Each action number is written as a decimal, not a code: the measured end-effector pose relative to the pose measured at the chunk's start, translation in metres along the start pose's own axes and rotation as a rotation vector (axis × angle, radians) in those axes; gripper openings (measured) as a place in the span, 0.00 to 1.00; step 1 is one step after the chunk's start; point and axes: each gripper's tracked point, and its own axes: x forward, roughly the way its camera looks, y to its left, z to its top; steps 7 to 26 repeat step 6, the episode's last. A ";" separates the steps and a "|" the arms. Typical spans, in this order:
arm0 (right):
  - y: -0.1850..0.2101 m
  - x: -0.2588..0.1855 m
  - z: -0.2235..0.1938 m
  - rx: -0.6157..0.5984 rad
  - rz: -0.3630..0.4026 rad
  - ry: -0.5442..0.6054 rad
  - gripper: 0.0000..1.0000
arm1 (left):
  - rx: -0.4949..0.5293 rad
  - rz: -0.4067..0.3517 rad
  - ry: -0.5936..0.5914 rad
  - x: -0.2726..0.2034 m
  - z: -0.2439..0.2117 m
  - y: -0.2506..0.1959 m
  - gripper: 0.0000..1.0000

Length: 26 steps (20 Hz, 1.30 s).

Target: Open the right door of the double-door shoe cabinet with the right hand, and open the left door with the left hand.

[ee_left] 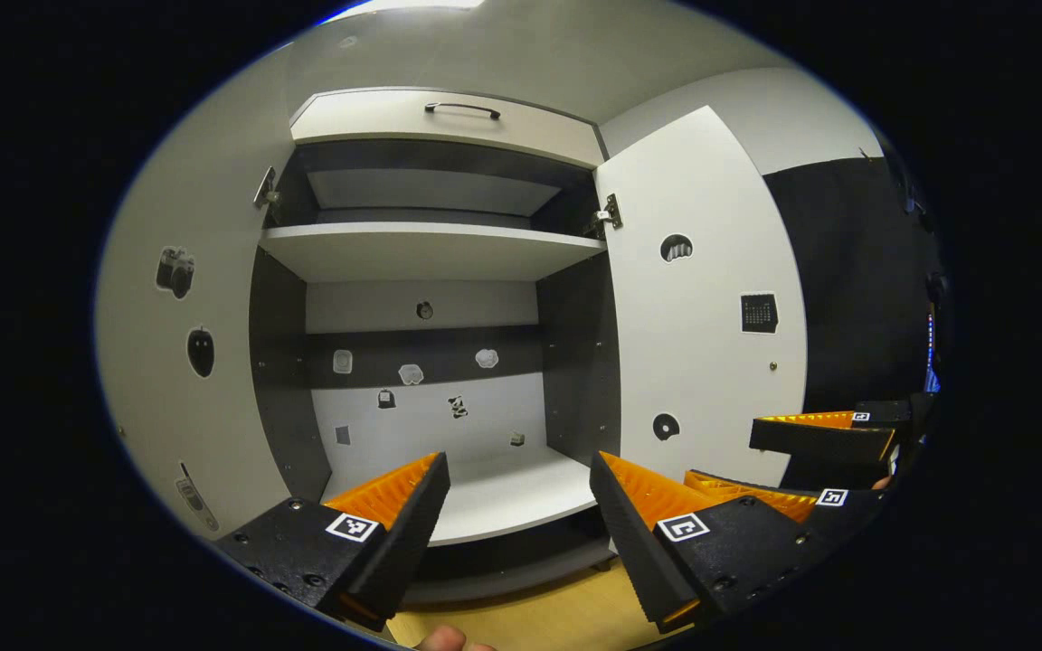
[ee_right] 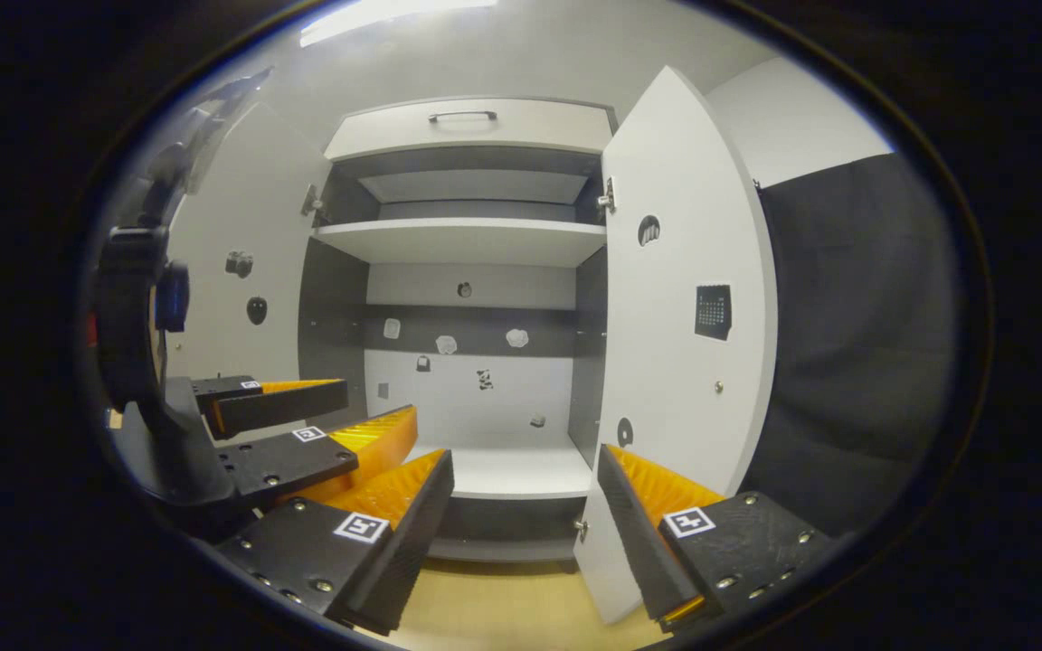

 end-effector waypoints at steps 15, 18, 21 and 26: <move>0.003 0.000 -0.003 -0.005 0.007 0.006 0.95 | -0.007 0.010 0.017 0.000 -0.006 0.003 0.96; 0.003 0.000 -0.003 -0.005 0.007 0.006 0.95 | -0.007 0.010 0.017 0.000 -0.006 0.003 0.96; 0.003 0.000 -0.003 -0.005 0.007 0.006 0.95 | -0.007 0.010 0.017 0.000 -0.006 0.003 0.96; 0.003 0.000 -0.003 -0.005 0.007 0.006 0.95 | -0.007 0.010 0.017 0.000 -0.006 0.003 0.96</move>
